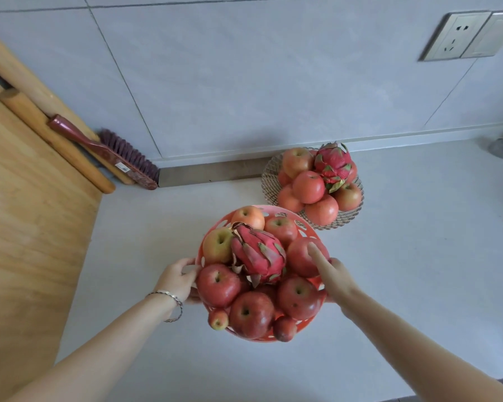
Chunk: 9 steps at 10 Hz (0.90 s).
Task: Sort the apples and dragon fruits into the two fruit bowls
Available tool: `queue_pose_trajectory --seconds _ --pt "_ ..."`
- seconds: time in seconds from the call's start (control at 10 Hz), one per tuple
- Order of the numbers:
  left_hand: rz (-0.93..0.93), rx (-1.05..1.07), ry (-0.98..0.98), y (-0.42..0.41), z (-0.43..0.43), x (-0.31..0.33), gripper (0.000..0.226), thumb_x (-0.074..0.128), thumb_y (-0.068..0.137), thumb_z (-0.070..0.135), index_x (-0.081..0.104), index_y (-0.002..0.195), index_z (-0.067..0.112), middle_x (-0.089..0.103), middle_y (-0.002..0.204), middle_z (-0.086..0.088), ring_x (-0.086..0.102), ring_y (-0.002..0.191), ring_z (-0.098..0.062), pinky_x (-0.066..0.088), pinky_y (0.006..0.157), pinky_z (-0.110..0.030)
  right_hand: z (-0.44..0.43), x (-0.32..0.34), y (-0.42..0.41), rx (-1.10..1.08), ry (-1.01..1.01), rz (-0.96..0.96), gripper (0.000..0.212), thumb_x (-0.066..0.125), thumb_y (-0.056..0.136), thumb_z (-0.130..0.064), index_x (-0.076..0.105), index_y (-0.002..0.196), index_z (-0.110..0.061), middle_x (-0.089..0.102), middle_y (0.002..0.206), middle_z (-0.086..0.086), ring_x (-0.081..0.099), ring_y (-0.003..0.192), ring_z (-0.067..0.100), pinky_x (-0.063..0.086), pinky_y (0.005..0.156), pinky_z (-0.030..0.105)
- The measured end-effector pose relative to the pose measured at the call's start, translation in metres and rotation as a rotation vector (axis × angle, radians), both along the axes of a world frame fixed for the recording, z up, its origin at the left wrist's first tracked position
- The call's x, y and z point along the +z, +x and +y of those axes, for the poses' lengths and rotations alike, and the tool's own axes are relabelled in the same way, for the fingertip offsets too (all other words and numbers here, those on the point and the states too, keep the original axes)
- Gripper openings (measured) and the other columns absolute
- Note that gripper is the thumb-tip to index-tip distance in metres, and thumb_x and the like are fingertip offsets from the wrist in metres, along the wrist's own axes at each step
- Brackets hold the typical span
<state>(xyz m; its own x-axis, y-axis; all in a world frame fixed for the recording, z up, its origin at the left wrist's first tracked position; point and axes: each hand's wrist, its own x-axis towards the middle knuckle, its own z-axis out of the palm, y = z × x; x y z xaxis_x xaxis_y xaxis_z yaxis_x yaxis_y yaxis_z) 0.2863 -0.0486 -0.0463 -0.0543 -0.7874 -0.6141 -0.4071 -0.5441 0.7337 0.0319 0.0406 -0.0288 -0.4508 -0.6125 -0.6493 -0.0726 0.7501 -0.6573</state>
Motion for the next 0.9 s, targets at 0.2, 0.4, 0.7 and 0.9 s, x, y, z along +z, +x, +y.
queue_pose_trajectory --seconds 0.2,0.4,0.7,0.9 --pt "0.034 0.242 -0.043 0.023 -0.065 0.010 0.018 0.044 0.094 0.017 0.053 0.080 0.014 0.057 0.074 -0.013 0.057 0.058 -0.026 0.053 0.038 -0.025 -0.060 0.009 0.033 0.018 -0.196 -0.115 0.077 0.056 0.057 -0.071 0.056 0.108 -0.014 0.063 0.100 0.001 0.060 0.094 0.018 0.051 0.090 0.049" --pt "0.044 0.350 -0.090 0.026 -0.104 0.020 0.018 0.047 0.087 0.023 0.049 0.070 0.018 0.057 0.082 -0.020 0.058 0.070 -0.033 0.055 0.063 -0.045 -0.121 0.011 0.040 0.073 -0.238 -0.040 0.070 0.056 0.062 -0.066 0.054 0.110 -0.016 0.059 0.102 0.000 0.057 0.104 0.024 0.048 0.095 0.049" --pt "-0.011 0.233 -0.201 0.015 -0.139 0.025 0.023 0.038 0.072 0.037 0.043 0.061 0.017 0.045 0.067 -0.010 0.045 0.076 -0.025 0.040 0.072 -0.039 -0.176 0.002 0.029 0.171 -0.104 -0.091 0.096 0.058 0.050 -0.067 0.045 0.126 -0.010 0.057 0.118 0.009 0.061 0.101 0.026 0.053 0.088 0.046" --pt "-0.327 0.088 -0.386 -0.015 -0.146 0.061 0.038 0.049 0.088 0.017 0.049 0.123 0.004 0.052 0.126 -0.020 0.052 0.112 -0.035 0.040 0.096 -0.037 -0.166 0.044 0.020 0.286 -0.092 0.175 0.027 0.051 0.083 -0.033 0.044 0.065 -0.014 0.047 0.062 0.000 0.050 0.062 0.020 0.036 0.048 0.026"
